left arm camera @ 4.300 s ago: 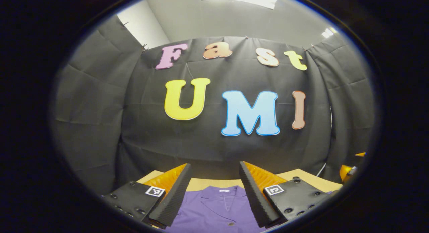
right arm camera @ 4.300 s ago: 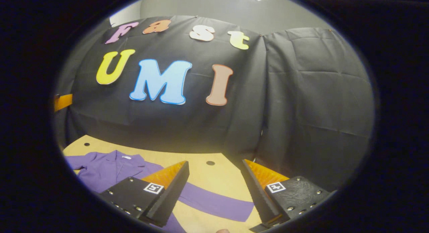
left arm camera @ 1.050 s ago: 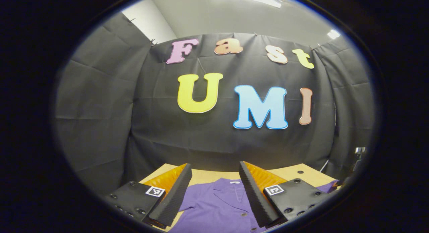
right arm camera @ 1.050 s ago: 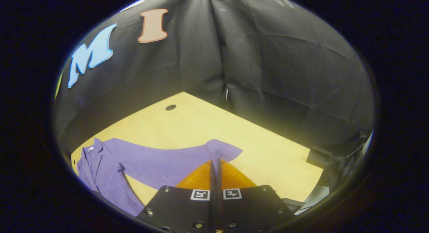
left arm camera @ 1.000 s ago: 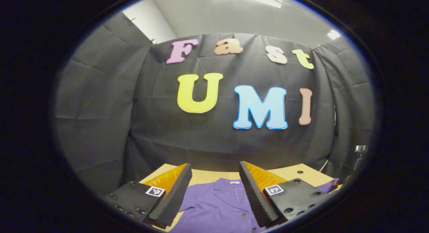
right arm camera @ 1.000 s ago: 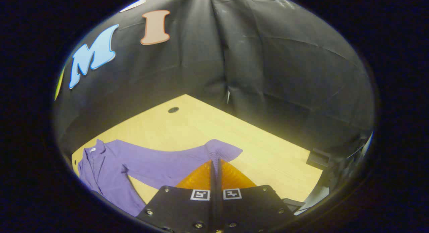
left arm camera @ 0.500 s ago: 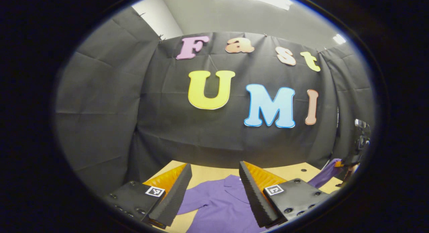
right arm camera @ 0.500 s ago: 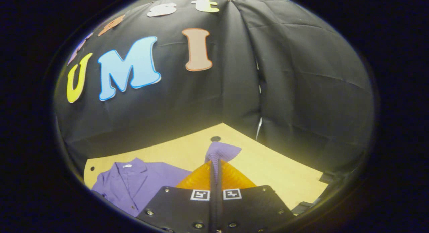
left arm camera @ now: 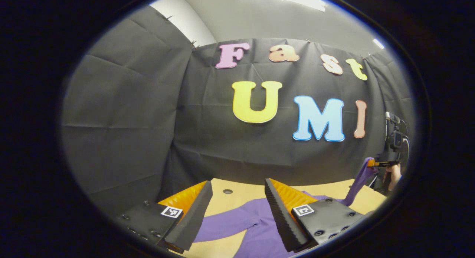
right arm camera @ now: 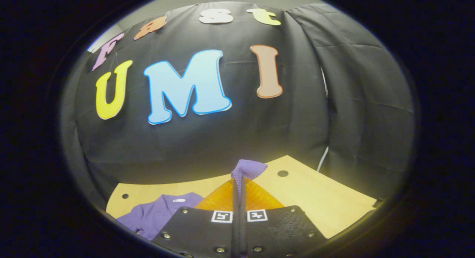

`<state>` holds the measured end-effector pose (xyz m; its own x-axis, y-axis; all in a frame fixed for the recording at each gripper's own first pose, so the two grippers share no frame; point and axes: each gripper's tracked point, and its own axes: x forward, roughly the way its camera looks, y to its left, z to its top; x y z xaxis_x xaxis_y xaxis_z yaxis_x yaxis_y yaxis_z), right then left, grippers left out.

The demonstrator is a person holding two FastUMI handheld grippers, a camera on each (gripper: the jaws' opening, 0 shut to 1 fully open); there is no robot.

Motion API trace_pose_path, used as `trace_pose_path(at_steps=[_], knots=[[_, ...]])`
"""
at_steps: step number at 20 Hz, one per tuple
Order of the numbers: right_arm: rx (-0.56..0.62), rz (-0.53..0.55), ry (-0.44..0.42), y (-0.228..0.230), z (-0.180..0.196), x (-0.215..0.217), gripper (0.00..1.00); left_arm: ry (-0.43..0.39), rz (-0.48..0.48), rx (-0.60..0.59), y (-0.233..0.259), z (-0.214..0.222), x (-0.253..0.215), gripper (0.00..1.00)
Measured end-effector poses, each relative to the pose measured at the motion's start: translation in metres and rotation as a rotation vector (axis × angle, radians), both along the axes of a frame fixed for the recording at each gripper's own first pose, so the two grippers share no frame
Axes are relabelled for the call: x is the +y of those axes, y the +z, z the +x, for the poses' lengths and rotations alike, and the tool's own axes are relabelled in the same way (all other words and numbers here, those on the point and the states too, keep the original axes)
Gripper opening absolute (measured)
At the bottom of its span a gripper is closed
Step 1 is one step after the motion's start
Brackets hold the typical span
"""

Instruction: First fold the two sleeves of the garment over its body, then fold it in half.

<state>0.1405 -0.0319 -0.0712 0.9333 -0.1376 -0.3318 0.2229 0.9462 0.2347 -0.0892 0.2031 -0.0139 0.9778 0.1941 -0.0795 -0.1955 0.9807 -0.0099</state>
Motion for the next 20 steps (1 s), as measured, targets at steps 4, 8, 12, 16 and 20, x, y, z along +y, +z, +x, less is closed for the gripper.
trace_pose_path(at_steps=[4,8,12,16,20], knots=[[-0.006,-0.048,0.102,0.011,0.023,0.054,0.0,0.033,0.002,-0.003,-0.003,-0.005,0.019,0.92],[0.018,-0.119,0.217,0.001,0.034,0.112,0.0,0.077,-0.022,0.001,-0.011,-0.013,0.039,0.92],[0.067,-0.203,0.337,-0.025,0.039,0.167,0.0,0.123,-0.019,0.002,-0.015,-0.022,0.061,0.92],[0.112,-0.258,0.433,-0.053,0.037,0.214,0.0,0.166,-0.004,0.013,-0.021,-0.025,0.079,0.92],[0.17,-0.28,0.513,-0.088,0.037,0.253,0.0,0.213,0.004,0.015,-0.022,-0.032,0.094,0.92]])
